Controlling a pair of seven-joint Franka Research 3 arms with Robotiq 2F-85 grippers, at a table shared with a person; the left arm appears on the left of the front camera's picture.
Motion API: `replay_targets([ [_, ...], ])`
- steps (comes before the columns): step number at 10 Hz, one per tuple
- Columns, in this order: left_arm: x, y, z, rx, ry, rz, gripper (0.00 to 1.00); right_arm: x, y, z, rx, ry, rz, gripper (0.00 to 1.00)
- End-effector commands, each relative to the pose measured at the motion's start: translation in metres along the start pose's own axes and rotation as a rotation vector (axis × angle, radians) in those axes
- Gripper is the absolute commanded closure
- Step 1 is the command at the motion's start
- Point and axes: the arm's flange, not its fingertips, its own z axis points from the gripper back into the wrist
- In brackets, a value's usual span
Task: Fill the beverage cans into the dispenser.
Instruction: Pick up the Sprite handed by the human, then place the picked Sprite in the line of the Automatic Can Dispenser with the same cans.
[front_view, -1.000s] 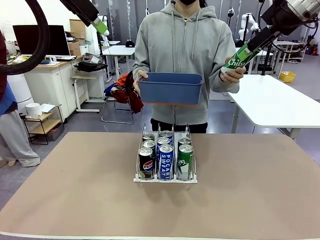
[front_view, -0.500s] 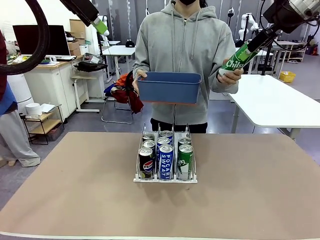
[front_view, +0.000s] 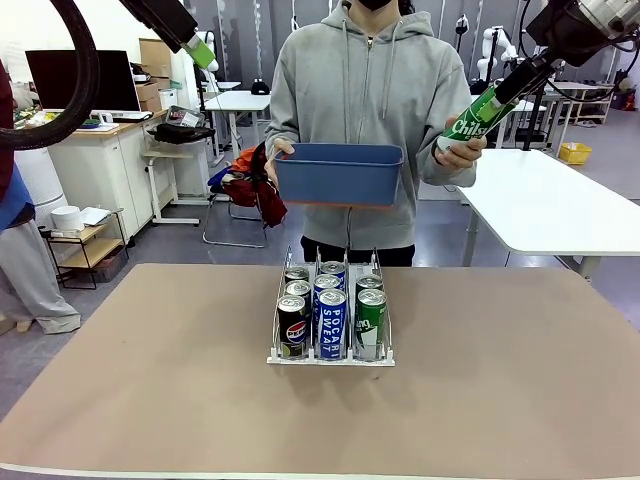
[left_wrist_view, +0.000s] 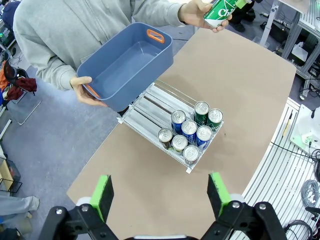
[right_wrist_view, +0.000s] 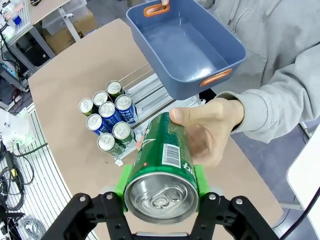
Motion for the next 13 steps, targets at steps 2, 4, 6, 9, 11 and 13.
replay_targets([
  [2,-0.0022,0.0005,0.0006,-0.011,-0.003,0.000,0.00,-0.0034,-0.0005,0.0009,0.017,-0.004,0.042,1.00],
  [4,-0.0022,0.0005,0.0006,-0.011,-0.003,0.000,0.00,-0.0022,0.0016,0.0018,-0.006,-0.004,-0.005,1.00],
  [6,-0.0022,0.0005,0.0006,-0.011,-0.003,0.000,0.00,-0.0006,-0.0004,0.0001,0.001,0.001,0.005,1.00],
  [9,-0.0022,0.0005,0.0006,-0.011,-0.003,0.000,0.00,-0.0006,-0.0004,0.0001,0.001,0.001,0.005,1.00],
  [11,-0.0022,0.0005,0.0006,-0.011,-0.003,0.000,0.00,-0.0006,-0.0004,0.0001,0.001,0.001,0.005,1.00],
  [13,-0.0022,0.0005,0.0006,-0.011,-0.003,0.000,0.00,-0.0006,-0.0004,0.0001,0.001,0.001,0.005,1.00],
])
